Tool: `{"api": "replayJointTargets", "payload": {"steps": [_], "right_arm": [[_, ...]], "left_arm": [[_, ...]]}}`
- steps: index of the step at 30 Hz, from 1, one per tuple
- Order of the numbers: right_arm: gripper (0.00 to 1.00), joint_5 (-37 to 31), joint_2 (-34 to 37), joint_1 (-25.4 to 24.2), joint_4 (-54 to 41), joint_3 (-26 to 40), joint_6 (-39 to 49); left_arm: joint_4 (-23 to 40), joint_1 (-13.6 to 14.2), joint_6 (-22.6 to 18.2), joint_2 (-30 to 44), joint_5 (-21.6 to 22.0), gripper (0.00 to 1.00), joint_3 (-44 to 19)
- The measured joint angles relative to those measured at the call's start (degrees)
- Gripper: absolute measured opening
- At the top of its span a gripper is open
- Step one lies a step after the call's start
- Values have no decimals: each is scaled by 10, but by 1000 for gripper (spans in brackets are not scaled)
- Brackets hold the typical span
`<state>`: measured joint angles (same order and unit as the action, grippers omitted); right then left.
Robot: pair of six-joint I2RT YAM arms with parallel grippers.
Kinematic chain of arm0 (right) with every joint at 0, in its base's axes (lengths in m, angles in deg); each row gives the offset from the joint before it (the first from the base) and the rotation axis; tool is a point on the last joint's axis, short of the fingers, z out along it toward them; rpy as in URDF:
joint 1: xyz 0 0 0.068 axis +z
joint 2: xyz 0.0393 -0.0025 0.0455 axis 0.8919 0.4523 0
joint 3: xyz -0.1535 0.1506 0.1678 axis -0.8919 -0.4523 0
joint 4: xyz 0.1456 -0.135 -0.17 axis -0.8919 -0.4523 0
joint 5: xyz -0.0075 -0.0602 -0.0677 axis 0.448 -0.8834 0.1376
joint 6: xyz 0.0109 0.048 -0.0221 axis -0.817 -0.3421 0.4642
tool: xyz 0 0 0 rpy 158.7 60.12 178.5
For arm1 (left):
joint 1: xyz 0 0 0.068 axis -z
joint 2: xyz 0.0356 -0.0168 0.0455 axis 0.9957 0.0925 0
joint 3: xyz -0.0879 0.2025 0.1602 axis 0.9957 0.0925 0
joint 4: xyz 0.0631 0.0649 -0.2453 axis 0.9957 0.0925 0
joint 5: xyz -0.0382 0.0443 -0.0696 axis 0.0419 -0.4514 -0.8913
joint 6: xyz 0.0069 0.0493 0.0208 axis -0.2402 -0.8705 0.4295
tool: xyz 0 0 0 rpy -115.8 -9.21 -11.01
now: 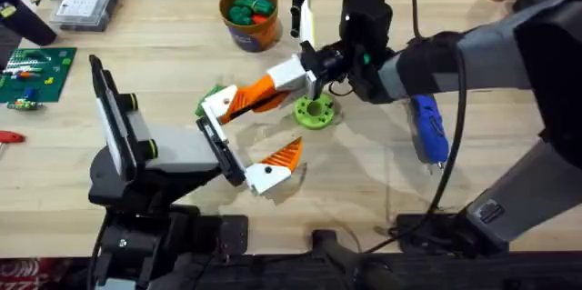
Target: Pick up the gripper from the table and insert it into the empty holder that is missing its gripper. Then pick up a screw, insert it into the mounting hole, and use the screwdriver to tighten it. Finally, clean up the table by picking up the vegetable and placing it into the bucket.
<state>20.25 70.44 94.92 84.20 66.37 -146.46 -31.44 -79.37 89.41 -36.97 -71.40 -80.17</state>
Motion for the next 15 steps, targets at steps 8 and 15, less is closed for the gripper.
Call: {"api": "replayJointTargets", "payload": {"steps": [8, 15], "right_arm": [[14, 0, 0, -2, -2, 5, 0], [14, 4, 0, -10, -5, 9, -2]], "left_arm": [[0, 0, -3, 0, -1, 986, 0], [0, 0, -10, -1, -1, 986, 0]]}}
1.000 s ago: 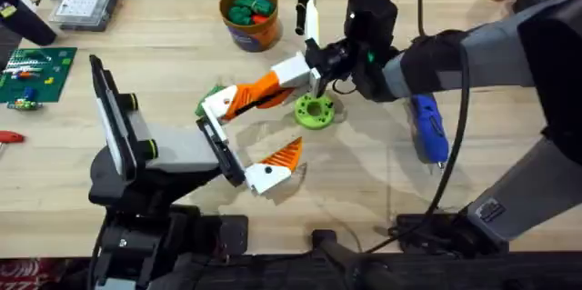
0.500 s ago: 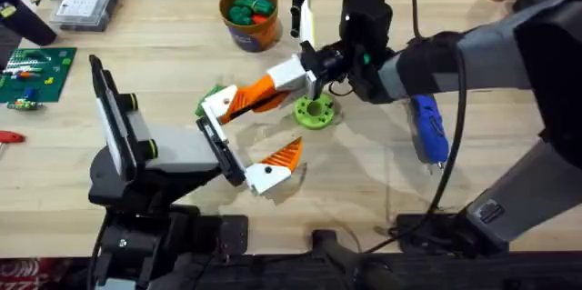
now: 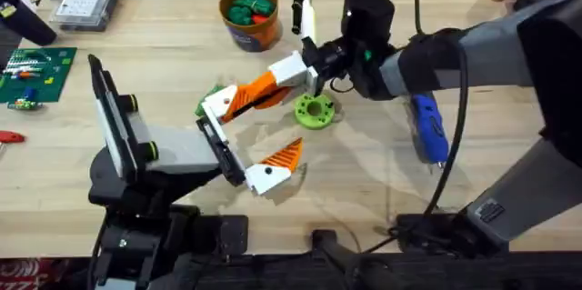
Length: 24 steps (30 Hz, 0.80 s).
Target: Pick up the gripper from the table and insert it into the empty holder that is missing its gripper. Then pick up a screw, insert it into the mounting hole, and use the screwdriver to tighten it. Finally, clean up the table by picking up the vegetable and placing it into the bucket.
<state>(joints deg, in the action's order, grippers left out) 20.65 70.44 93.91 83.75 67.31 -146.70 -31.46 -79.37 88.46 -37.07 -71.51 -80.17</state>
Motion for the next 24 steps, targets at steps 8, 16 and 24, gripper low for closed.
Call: {"api": "replayJointTargets", "payload": {"steps": [8, 16, 24], "right_arm": [[12, -2, 0, 0, 0, 0, -2], [13, -14, 0, 6, 0, 0, -2], [13, -21, 0, 10, 1, 0, -2]], "left_arm": [[0, 0, -1, 0, 2, 986, 0], [0, 0, -1, 0, 10, 986, 0], [-1, 0, 0, 0, 14, 986, 0]]}}
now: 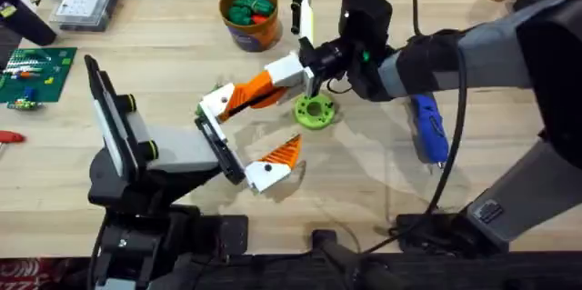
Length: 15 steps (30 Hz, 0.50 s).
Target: Pick up the gripper from the table and insert it into the empty holder that is missing its gripper. Then pick up a screw, insert it into the mounting hole, and use the screwdriver to tighten it. Finally, clean up the table by picking up the vegetable and placing it into the bucket.
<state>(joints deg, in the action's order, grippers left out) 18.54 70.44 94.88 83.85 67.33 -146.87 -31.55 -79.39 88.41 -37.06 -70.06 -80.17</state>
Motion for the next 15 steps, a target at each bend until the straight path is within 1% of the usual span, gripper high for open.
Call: {"api": "replayJointTargets", "payload": {"steps": [8, 15], "right_arm": [[13, -1, 0, -1, 4, -2, 0], [14, -11, 0, -2, 32, -16, -4]], "left_arm": [[0, 0, 0, 0, 0, 986, 0], [0, 0, 0, 0, -2, 986, 0]]}}
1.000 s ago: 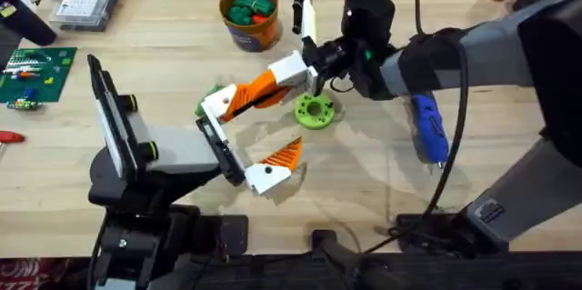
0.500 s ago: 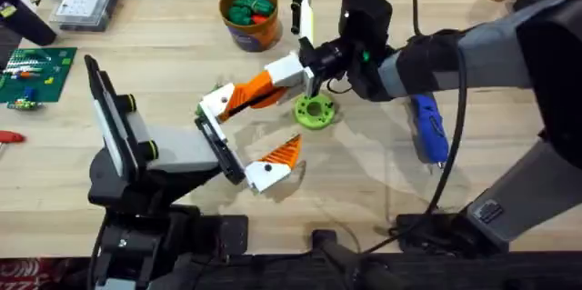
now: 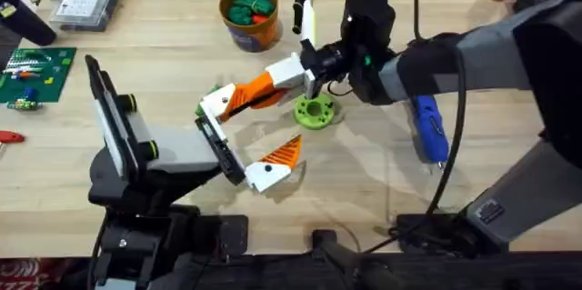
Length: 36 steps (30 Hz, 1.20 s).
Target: Pick up the gripper from the table and insert it into the empty holder that is missing its gripper. Then pick up a screw, insert it into the mounting hole, and use the screwdriver to tighten it. Finally, clean up the table by picking up the vegetable and placing it into the bucket.
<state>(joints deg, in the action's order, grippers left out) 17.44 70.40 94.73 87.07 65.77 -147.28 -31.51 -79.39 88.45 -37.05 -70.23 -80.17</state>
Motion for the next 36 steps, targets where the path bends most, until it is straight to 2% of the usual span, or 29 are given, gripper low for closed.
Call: {"api": "replayJointTargets", "payload": {"steps": [14, 36], "right_arm": [[14, -22, -20, 0, 4, -27, -13], [12, -51, -20, 11, 6, -28, -13]], "left_arm": [[0, 0, 5, 0, -10, 986, 0], [0, -1, 7, 0, 0, 986, 0]]}}
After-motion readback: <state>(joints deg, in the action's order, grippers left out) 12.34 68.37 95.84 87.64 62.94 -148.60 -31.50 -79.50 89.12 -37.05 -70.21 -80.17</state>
